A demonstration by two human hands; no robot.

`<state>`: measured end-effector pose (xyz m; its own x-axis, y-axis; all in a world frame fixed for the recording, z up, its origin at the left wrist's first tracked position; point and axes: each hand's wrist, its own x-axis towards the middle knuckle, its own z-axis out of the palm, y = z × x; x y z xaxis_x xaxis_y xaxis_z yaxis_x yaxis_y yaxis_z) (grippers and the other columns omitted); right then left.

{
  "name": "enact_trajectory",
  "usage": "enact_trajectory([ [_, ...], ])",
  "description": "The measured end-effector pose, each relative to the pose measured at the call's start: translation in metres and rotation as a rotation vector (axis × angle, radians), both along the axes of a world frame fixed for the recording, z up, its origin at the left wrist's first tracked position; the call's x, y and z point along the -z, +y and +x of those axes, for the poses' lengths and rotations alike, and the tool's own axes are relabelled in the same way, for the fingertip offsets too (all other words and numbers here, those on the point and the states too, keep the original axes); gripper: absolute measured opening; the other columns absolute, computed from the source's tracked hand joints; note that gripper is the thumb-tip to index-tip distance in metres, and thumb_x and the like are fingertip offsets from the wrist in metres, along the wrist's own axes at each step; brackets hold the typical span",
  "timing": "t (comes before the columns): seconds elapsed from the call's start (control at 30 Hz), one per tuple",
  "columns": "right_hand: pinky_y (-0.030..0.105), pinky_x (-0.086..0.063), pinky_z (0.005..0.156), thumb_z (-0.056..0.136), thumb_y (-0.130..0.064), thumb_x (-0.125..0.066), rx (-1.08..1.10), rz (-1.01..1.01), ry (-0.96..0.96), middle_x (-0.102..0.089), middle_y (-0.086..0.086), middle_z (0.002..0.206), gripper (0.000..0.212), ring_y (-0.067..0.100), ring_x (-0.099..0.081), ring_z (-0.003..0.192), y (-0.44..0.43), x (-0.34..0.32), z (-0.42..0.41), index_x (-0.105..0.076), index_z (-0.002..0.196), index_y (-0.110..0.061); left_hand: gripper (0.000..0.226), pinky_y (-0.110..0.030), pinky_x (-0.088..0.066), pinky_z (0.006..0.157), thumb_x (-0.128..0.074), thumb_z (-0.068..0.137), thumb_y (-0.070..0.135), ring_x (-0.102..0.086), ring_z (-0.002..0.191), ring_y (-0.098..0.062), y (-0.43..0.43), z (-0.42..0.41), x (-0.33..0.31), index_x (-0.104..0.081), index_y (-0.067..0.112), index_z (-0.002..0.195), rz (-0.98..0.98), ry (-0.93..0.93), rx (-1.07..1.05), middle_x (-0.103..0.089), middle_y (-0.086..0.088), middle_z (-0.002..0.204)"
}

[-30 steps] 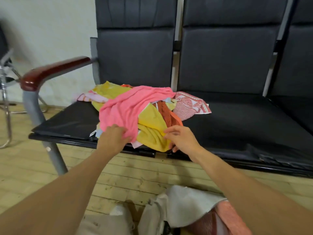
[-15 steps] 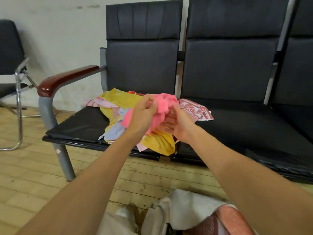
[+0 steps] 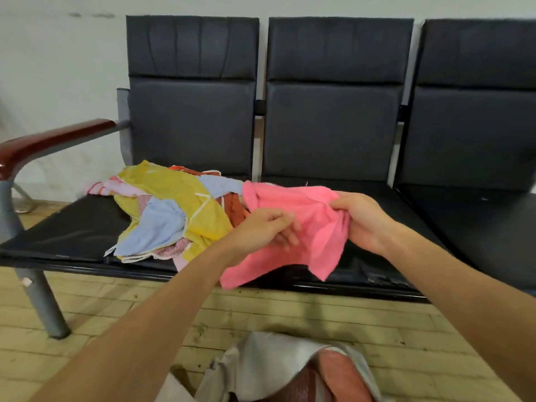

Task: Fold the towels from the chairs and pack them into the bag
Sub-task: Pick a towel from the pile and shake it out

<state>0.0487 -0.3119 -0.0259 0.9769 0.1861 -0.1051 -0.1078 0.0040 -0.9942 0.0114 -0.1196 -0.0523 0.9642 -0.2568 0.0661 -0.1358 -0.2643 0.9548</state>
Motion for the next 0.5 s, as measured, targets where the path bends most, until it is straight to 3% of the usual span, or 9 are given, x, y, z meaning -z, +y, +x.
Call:
enact_trajectory([
  [0.07,0.038,-0.052,0.087,0.089,0.007,-0.041,0.028,-0.031,-0.010,-0.072,0.014,0.106,0.039,0.026,-0.067,0.096,-0.033,0.000,-0.008,-0.069,0.114,-0.003,0.023,-0.018,-0.046,0.058,-0.045,0.101,0.019,-0.061,0.062,-0.008,-0.009,0.007,0.007,-0.064,0.012,0.090,0.148,0.013,-0.026,-0.069,-0.003,0.078],
  [0.13,0.040,-0.052,0.088,0.088,0.007,-0.043,0.092,-0.038,-0.028,-0.074,0.012,0.096,0.035,0.025,-0.067,0.089,-0.060,0.006,-0.018,-0.071,0.106,-0.004,0.017,-0.018,-0.047,0.061,-0.049,0.099,0.017,-0.062,0.069,-0.010,-0.018,0.015,0.016,-0.064,0.008,0.100,0.285,0.019,-0.055,-0.068,-0.003,0.088],
  [0.23,0.033,-0.051,0.073,0.085,0.006,-0.047,0.198,-0.017,0.021,-0.070,0.003,0.069,0.028,0.018,-0.062,0.068,-0.086,0.019,-0.025,-0.070,0.079,-0.007,0.017,-0.025,-0.049,0.071,-0.052,0.096,0.018,-0.063,0.080,-0.015,-0.029,0.028,0.040,-0.062,0.009,0.107,0.387,0.065,-0.138,-0.067,-0.007,0.101],
  [0.3,0.033,-0.042,0.067,0.079,0.003,-0.048,0.164,-0.071,0.055,-0.059,0.009,0.070,0.018,0.023,-0.052,0.067,-0.095,0.020,-0.028,-0.064,0.075,-0.004,0.018,-0.031,-0.048,0.076,-0.054,0.094,0.022,-0.061,0.086,-0.020,-0.037,0.038,0.055,-0.057,0.013,0.109,0.494,0.096,-0.221,-0.063,-0.009,0.110],
  [0.37,0.033,-0.038,0.067,0.072,-0.002,-0.049,0.084,-0.115,0.076,-0.053,0.014,0.076,0.019,0.026,-0.047,0.070,-0.106,0.017,-0.029,-0.064,0.084,-0.003,0.029,-0.034,-0.045,0.083,-0.056,0.093,0.025,-0.058,0.100,-0.026,-0.041,0.048,0.070,-0.054,0.011,0.119,0.542,0.095,-0.349,-0.058,-0.014,0.121],
  [0.43,0.031,-0.031,0.058,0.069,-0.004,-0.050,0.011,-0.152,0.120,-0.044,0.010,0.068,0.005,0.021,-0.039,0.062,-0.114,0.016,-0.031,-0.054,0.071,-0.005,0.044,-0.037,-0.039,0.098,-0.059,0.093,0.027,-0.049,0.121,-0.033,-0.042,0.052,0.083,-0.049,0.006,0.131,0.577,0.057,-0.432,-0.049,-0.020,0.132],
  [0.5,0.031,-0.026,0.055,0.060,-0.011,-0.053,-0.030,-0.282,0.158,-0.038,0.005,0.065,0.009,0.019,-0.034,0.061,-0.122,0.022,-0.030,-0.046,0.065,-0.010,0.047,-0.040,-0.037,0.102,-0.059,0.092,0.034,-0.042,0.125,-0.036,-0.046,0.050,0.099,-0.049,0.013,0.133,0.759,-0.043,-0.392,-0.048,-0.018,0.130],
])
